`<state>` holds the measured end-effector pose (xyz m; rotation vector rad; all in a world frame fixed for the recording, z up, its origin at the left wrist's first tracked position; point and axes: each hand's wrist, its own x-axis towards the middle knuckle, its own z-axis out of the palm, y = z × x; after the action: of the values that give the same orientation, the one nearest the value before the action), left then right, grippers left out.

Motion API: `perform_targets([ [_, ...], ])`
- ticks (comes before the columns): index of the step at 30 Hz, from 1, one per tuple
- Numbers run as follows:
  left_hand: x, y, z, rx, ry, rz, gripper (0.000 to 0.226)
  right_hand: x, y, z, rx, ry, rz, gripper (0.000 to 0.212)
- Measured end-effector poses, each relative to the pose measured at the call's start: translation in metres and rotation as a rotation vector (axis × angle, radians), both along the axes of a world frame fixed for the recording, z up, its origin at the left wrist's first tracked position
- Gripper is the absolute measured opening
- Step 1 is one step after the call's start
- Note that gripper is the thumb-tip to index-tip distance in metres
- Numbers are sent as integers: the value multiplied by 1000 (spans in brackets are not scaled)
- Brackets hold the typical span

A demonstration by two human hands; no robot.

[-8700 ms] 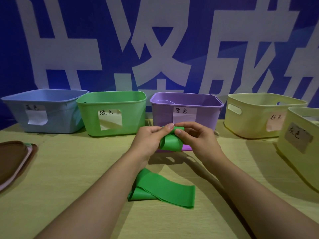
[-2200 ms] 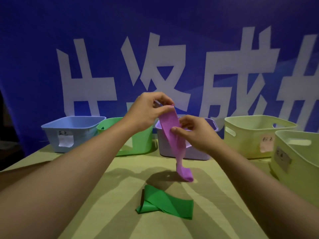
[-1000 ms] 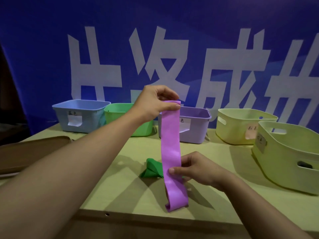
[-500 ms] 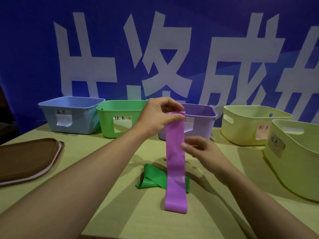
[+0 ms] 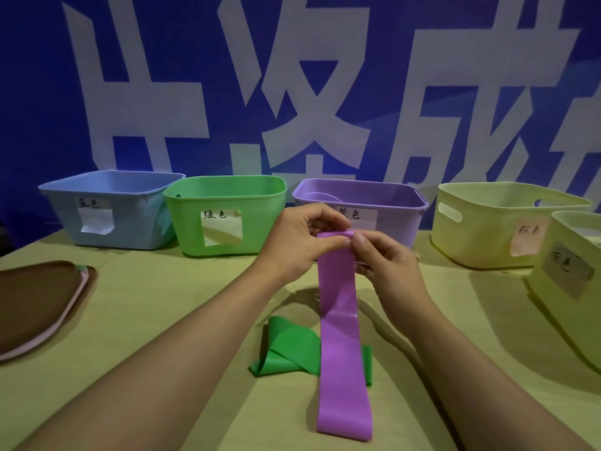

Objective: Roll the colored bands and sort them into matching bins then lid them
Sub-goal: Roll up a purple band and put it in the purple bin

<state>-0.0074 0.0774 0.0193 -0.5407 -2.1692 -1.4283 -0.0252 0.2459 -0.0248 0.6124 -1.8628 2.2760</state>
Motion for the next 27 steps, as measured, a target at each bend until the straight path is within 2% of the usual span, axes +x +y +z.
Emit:
perform_targets([
  [6, 1, 1, -11, 110, -10, 11, 30, -4, -2, -2, 7, -16, 18, 27],
  [10, -2, 1, -22, 174, -15, 44, 29, -3, -1, -4, 53, -3, 33, 18],
  [19, -4, -3, -32, 219, -113, 16, 36, -1, -2, -6, 96, -11, -61, 19],
  [27, 0, -10, -40, 216, -147, 11, 24, 0, -2, -7, 113, -19, -78, 19],
])
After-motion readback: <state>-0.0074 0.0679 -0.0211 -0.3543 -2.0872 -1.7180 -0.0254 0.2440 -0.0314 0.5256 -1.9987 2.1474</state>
